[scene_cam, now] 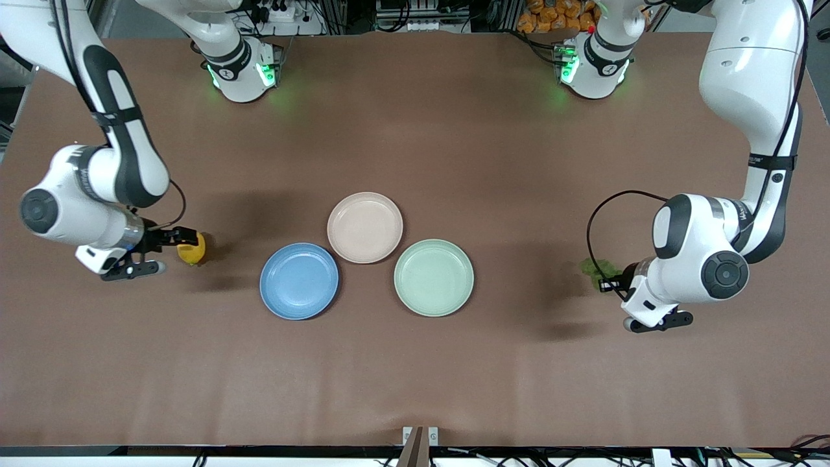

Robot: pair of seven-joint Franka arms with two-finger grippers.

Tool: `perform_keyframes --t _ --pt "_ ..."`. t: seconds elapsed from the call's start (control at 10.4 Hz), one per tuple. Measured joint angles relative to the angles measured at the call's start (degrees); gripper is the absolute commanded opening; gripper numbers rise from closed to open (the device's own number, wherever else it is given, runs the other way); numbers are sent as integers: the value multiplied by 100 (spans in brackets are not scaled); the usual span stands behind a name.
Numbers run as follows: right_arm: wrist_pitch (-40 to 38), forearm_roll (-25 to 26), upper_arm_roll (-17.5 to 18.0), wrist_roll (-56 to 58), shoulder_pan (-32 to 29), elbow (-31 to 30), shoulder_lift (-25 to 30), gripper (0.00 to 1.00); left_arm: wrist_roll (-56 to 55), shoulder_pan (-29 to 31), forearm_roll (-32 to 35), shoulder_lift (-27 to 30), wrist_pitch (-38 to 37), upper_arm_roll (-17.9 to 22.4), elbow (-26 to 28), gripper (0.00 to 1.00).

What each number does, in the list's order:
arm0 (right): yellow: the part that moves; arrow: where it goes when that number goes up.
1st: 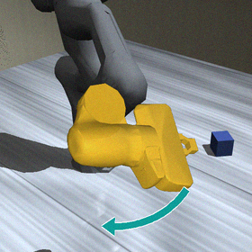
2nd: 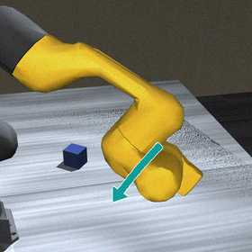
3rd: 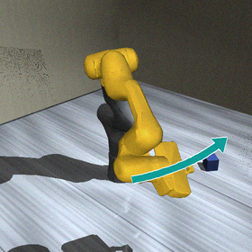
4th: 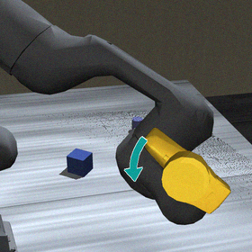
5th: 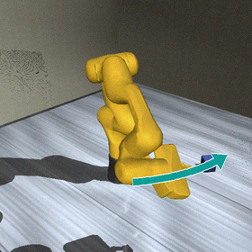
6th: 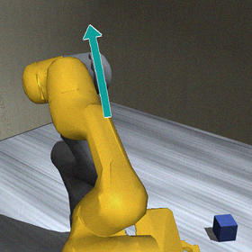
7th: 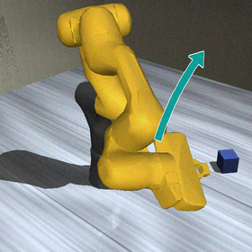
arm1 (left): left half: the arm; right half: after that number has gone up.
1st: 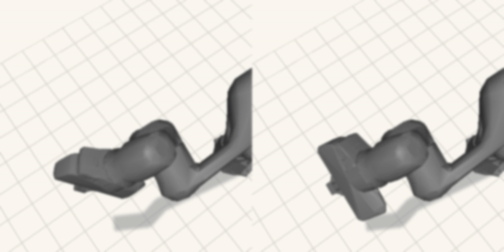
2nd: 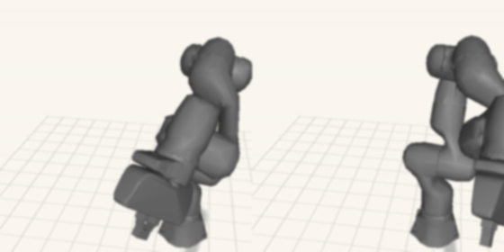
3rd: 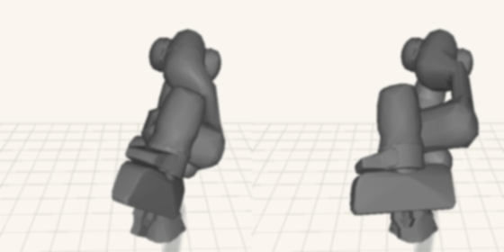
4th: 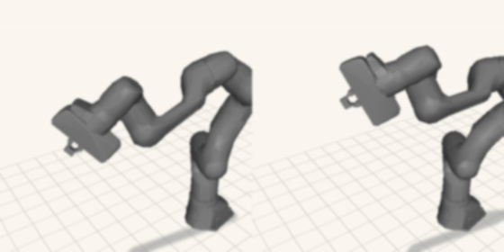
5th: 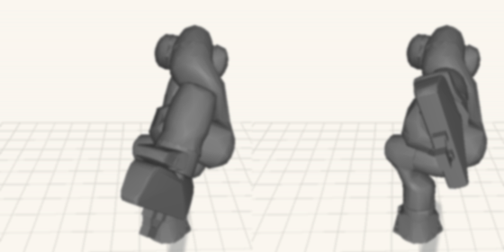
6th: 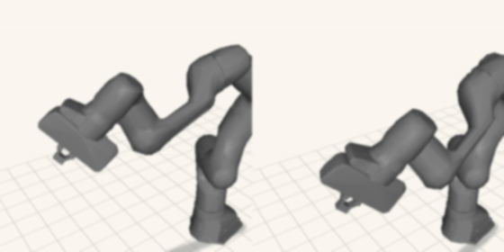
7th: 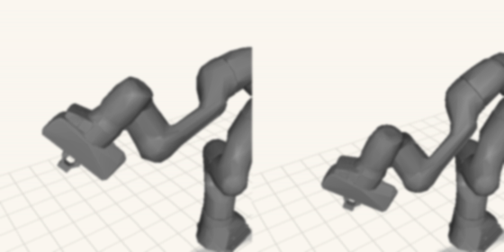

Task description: Pick lemon and lettuce from blue and beige plates

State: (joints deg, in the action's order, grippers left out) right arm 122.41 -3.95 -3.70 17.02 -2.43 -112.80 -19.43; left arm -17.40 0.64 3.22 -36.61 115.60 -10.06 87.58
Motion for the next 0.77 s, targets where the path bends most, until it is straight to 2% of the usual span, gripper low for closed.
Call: perform_keyframes --t 0.48,0.58,0.77 --pt "-1668 1 -26 -3 -38 1335 0 100 -14 -129 0 186 70 -7 48 100" --pt "-1861 1 -51 -3 -79 1551 1 100 -16 -111 0 374 137 -4 265 100" --pt "-1968 1 -111 -3 -117 1735 25 100 -16 -84 0 936 573 2 1090 100"
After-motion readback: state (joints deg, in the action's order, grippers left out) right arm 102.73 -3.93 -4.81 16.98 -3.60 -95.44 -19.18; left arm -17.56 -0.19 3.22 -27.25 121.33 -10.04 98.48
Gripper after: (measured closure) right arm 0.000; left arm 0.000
